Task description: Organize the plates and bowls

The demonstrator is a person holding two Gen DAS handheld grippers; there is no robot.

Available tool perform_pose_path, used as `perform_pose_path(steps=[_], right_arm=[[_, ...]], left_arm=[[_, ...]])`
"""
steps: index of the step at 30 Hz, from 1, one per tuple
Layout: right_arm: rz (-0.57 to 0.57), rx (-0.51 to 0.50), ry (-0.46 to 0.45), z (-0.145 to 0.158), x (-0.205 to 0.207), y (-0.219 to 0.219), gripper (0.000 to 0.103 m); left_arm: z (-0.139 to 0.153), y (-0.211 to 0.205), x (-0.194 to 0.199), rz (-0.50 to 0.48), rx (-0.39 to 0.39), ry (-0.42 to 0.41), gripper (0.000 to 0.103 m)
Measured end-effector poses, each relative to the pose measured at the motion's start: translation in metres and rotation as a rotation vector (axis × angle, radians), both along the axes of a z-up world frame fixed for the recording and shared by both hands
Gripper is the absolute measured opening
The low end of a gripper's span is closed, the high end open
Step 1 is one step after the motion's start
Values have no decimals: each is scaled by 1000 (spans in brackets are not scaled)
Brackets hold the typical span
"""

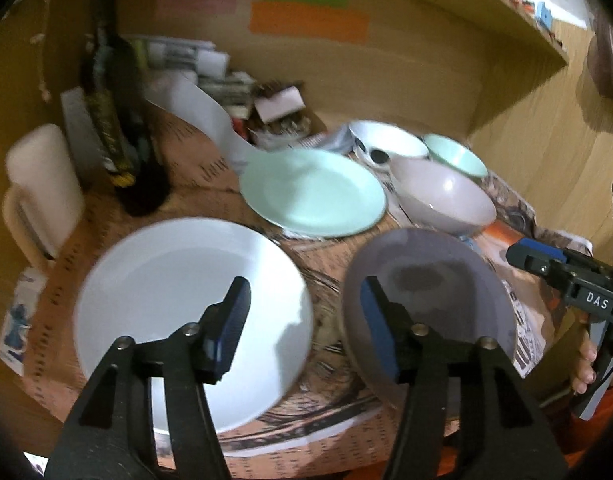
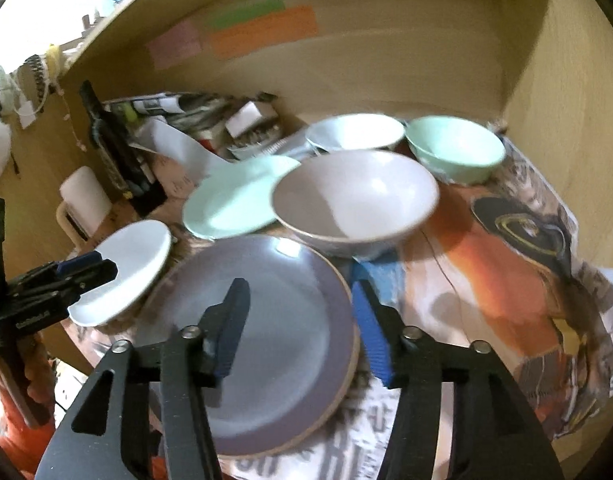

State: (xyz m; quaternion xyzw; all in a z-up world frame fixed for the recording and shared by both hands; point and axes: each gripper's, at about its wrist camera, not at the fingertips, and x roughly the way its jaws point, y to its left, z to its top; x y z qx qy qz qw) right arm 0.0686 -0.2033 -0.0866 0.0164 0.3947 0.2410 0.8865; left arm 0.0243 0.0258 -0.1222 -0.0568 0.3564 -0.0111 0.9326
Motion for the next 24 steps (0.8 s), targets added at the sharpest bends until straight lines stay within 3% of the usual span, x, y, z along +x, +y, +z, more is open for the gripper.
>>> perform_pose_path(steps=[6, 9, 16, 24], right_arm=[[47, 29, -21, 7, 3, 30, 71], [75, 27, -30, 9, 5, 48, 72], [152, -9, -15, 4, 10, 89, 73], [206, -36, 69, -13, 25, 126, 73]], left_arm=[[13, 33, -11, 62, 16, -35, 76], [14, 53, -15, 102, 21, -36, 82], [6, 96, -20, 182, 30, 4, 86], [-17, 132, -23, 224, 9, 68, 86]])
